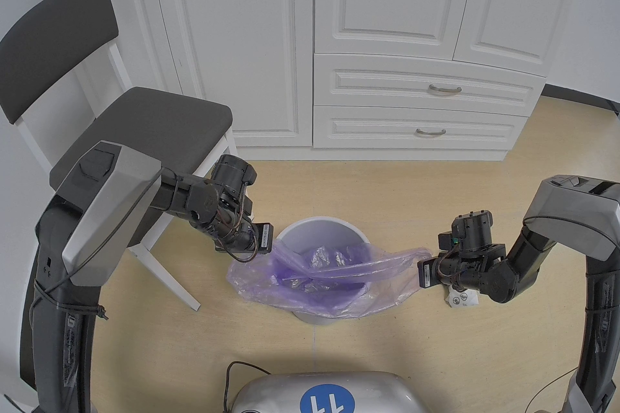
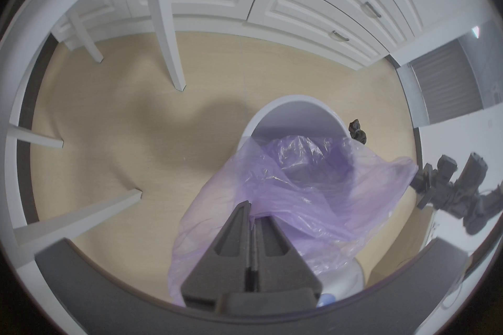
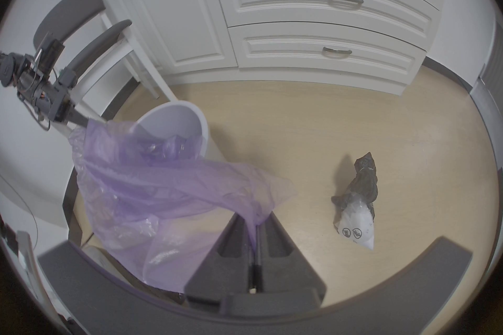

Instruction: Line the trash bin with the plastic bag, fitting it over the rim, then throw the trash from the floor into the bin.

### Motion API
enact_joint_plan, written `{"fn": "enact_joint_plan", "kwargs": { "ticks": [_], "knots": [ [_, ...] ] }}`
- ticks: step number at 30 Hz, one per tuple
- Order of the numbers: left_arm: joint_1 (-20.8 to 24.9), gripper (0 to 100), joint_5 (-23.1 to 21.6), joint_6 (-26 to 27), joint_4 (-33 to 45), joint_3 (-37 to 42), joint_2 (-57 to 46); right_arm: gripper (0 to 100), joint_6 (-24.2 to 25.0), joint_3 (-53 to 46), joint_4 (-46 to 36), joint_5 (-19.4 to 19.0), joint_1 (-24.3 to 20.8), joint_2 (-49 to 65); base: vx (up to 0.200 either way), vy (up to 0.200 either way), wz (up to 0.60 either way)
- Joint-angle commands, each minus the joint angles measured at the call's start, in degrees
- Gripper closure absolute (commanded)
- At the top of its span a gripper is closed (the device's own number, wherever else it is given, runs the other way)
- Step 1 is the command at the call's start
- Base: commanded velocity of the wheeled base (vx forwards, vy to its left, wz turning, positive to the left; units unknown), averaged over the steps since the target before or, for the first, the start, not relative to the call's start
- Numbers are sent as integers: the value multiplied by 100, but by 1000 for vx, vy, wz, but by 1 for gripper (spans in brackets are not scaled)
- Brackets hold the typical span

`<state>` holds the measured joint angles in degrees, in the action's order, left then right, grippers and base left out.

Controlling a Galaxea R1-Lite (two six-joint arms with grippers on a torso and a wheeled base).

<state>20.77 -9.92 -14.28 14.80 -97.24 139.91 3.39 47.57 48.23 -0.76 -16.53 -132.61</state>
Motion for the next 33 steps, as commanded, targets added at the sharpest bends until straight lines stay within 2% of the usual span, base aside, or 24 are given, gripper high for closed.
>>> {"fn": "enact_joint_plan", "kwargs": {
  "ticks": [1, 2, 7, 10, 14, 15, 18, 24, 32, 33],
  "knots": [
    [-29, 100, 61, 531, -531, 909, -474, 100, -365, -415, -6, -12, 27, 244, 0, 0, 0],
    [-73, 100, 34, 786, -548, 1058, -579, 100, -585, -564, -15, -39, 62, 315, 0, 0, 0],
    [-179, 100, -1, 1102, -513, 1269, -746, 100, -919, -802, -24, -83, 71, 403, 0, 0, 0],
    [-284, 100, -168, 1392, -478, 1401, -843, 100, -1200, -986, -24, -127, 89, 482, 0, 0, 0],
    [-381, 100, -300, 1612, -408, 1480, -939, 100, -1438, -1109, -138, -355, 176, 605, 0, 0, 0],
    [-425, 100, -370, 1770, -258, 1480, -992, 100, -1517, -1118, -410, -461, 185, 728, 0, 0, 0],
    [-486, 100, -475, 2025, 85, 1436, -1010, 100, -1569, -1101, -806, -540, 194, 877, 0, 0, 0],
    [-495, 100, -599, 2500, 524, 1419, -1018, 100, -1745, -1136, -920, -610, 212, 921, 0, 0, 0],
    [-443, 100, -599, 2517, 489, 1322, -781, 100, -1728, -1048, -964, -601, 133, 719, 0, 0, 0],
    [-407, 100, -616, 2412, 542, 953, -342, 100, -1605, -802, -885, -557, 106, 350, 0, 0, 0]
  ]
}}
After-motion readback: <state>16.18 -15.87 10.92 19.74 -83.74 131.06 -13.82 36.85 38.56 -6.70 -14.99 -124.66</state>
